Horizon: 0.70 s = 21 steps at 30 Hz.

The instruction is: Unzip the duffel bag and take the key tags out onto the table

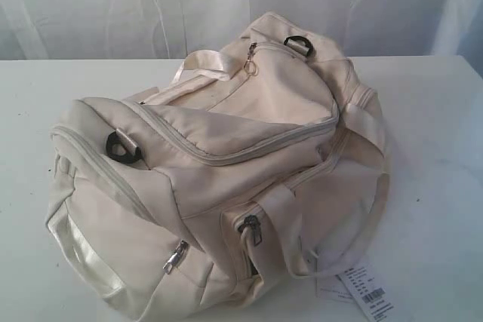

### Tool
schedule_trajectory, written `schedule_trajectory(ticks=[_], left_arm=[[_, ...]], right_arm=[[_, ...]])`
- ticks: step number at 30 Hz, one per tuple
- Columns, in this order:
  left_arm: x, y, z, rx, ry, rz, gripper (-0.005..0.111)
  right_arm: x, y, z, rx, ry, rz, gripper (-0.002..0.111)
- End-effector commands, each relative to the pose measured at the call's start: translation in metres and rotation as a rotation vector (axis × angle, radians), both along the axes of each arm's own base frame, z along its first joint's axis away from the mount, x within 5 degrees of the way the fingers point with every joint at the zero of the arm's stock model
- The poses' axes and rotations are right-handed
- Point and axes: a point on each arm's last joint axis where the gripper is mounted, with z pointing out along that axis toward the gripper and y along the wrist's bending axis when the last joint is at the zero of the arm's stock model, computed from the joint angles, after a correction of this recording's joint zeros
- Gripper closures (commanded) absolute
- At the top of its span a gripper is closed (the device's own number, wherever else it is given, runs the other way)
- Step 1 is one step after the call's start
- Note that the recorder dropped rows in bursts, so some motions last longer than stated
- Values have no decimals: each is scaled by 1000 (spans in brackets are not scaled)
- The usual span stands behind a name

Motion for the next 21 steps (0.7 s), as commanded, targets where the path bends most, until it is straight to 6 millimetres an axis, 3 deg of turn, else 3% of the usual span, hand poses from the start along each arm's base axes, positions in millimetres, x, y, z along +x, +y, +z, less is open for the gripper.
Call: schedule_trajectory(ticks=[1, 5, 9, 13, 16, 21], left_arm=[[6, -9, 33, 122, -22, -64, 107], [29, -18, 58, 150, 38, -166, 101], [54, -33, 71, 89, 118, -379, 84], [70, -44, 59, 50, 256, -534, 61], [76, -50, 48, 33, 363, -619, 48], [76, -58, 39, 9, 462, -733, 39]], right_arm=[[2, 3, 26, -150, 152, -51, 108], [25, 6, 52, -170, 278, -50, 108], [64, 11, 80, -240, 395, -63, 108], [111, 19, 90, -275, 580, -41, 108], [144, 32, 86, -372, 698, -12, 108], [173, 56, 79, -564, 690, 29, 108]])
